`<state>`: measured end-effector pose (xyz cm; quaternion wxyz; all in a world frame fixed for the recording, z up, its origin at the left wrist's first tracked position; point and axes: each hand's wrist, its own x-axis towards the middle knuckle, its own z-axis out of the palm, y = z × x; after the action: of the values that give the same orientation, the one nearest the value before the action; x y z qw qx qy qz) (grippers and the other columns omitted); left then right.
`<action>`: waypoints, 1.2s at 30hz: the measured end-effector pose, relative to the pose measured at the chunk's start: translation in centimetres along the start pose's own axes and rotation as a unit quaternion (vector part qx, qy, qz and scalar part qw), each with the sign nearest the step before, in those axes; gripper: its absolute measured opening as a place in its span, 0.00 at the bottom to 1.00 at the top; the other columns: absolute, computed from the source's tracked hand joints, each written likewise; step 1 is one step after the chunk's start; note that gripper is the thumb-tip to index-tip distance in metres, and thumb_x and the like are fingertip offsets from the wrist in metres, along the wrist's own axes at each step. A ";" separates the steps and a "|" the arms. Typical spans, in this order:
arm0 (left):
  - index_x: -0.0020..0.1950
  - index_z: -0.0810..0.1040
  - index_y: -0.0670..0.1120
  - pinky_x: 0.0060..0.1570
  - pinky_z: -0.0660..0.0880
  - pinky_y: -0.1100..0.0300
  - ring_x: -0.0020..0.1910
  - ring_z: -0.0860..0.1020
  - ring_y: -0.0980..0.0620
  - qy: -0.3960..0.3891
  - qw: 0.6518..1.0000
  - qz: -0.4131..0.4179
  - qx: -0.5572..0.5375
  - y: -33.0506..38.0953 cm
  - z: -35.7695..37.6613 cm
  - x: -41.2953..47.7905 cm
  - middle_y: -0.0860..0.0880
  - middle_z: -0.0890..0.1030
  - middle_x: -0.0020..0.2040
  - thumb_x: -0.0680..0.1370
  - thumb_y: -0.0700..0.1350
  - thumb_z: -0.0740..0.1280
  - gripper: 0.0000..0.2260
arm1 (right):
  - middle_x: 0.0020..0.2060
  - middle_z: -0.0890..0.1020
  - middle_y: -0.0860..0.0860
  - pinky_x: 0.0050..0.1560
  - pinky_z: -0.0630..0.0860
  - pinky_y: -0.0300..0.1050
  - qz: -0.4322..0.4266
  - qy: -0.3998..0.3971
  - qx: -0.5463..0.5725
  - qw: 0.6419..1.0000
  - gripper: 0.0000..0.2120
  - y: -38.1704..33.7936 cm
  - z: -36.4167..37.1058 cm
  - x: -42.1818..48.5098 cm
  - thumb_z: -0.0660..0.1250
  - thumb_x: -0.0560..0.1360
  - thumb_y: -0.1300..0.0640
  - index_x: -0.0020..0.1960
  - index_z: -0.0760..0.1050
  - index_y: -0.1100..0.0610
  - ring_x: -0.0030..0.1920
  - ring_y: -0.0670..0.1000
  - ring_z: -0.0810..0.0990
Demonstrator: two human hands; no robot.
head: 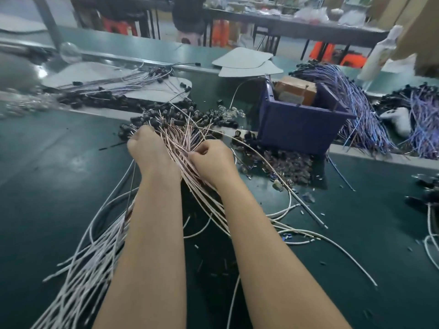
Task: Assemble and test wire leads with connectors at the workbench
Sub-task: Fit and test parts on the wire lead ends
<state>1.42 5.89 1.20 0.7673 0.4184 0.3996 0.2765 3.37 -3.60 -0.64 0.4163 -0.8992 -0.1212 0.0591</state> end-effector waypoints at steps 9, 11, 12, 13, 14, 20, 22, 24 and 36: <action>0.43 0.67 0.45 0.29 0.57 0.61 0.29 0.59 0.52 -0.015 0.999 -0.032 -0.002 0.5 0.5 -0.7 0.50 0.62 0.31 0.78 0.43 0.56 0.05 | 0.56 0.76 0.55 0.56 0.74 0.51 -0.045 0.015 -0.115 0.992 0.14 -1.0 -0.6 0.2 0.66 0.75 0.51 0.57 0.75 0.56 0.55 0.56 0.75; 0.43 0.68 0.46 0.30 0.58 0.60 0.31 0.61 0.53 -0.012 0.999 -0.035 -0.009 0.6 0.5 -0.8 0.50 0.63 0.33 0.79 0.45 0.57 0.06 | 0.58 0.74 0.56 0.58 0.71 0.50 -0.082 0.023 -0.130 0.988 0.17 -1.7 0.5 0.0 0.66 0.75 0.47 0.59 0.76 0.56 0.60 0.57 0.72; 0.40 0.67 0.47 0.30 0.57 0.60 0.31 0.60 0.53 -0.008 0.999 -0.036 -0.007 0.7 0.4 -0.7 0.51 0.63 0.34 0.78 0.45 0.58 0.07 | 0.59 0.73 0.57 0.59 0.69 0.50 -0.084 0.006 -0.150 0.985 0.18 -1.9 1.1 0.0 0.66 0.76 0.46 0.59 0.76 0.56 0.61 0.58 0.70; 0.38 0.66 0.47 0.30 0.57 0.60 0.31 0.60 0.53 -0.003 0.999 -0.039 -0.003 0.7 0.3 -0.5 0.51 0.62 0.34 0.78 0.46 0.58 0.09 | 0.60 0.72 0.57 0.59 0.69 0.51 -0.079 -0.009 -0.167 0.983 0.19 -2.1 1.6 0.0 0.65 0.76 0.45 0.60 0.76 0.57 0.62 0.58 0.69; 0.38 0.66 0.47 0.28 0.59 0.62 0.31 0.60 0.53 0.001 0.999 -0.041 -0.002 0.8 0.2 -0.5 0.50 0.63 0.34 0.78 0.45 0.58 0.09 | 0.60 0.72 0.57 0.59 0.69 0.50 -0.076 -0.012 -0.181 0.980 0.18 -2.3 2.0 0.0 0.64 0.77 0.46 0.60 0.76 0.58 0.62 0.58 0.69; 0.56 0.72 0.44 0.35 0.65 0.61 0.38 0.66 0.52 0.019 0.999 0.008 -0.031 1.1 0.3 -1.0 0.49 0.70 0.41 0.79 0.43 0.58 0.09 | 0.47 0.82 0.56 0.44 0.74 0.44 -0.042 0.014 -0.104 0.994 0.07 -2.9 2.5 0.7 0.62 0.75 0.60 0.47 0.79 0.60 0.49 0.56 0.79; 0.62 0.72 0.42 0.42 0.66 0.59 0.39 0.67 0.53 0.024 0.999 0.026 -0.028 1.1 0.4 -1.0 0.49 0.71 0.43 0.79 0.43 0.58 0.13 | 0.43 0.82 0.53 0.38 0.70 0.39 -0.007 0.012 0.007 1.000 0.07 -2.4 1.9 0.6 0.63 0.76 0.59 0.47 0.80 0.59 0.43 0.52 0.78; 0.63 0.71 0.42 0.45 0.66 0.59 0.40 0.68 0.54 0.025 0.999 0.039 -0.024 1.0 0.5 -1.2 0.49 0.71 0.45 0.79 0.43 0.58 0.14 | 0.38 0.80 0.50 0.36 0.68 0.39 0.010 0.024 0.102 0.994 0.06 -2.1 0.9 0.3 0.64 0.76 0.57 0.44 0.79 0.57 0.38 0.49 0.76; 0.42 0.70 0.45 0.29 0.63 0.64 0.31 0.63 0.55 -0.005 1.000 -0.006 -0.014 0.3 0.7 -2.5 0.50 0.65 0.34 0.79 0.41 0.57 0.06 | 0.39 0.82 0.55 0.43 0.81 0.47 0.008 -0.019 0.130 0.991 0.05 -1.7 0.5 0.0 0.66 0.76 0.59 0.42 0.74 0.57 0.37 0.52 0.83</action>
<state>0.72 3.89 2.68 0.7764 0.4067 0.3945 0.2759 2.95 -2.15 0.30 0.5266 -0.8373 -0.1128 0.0945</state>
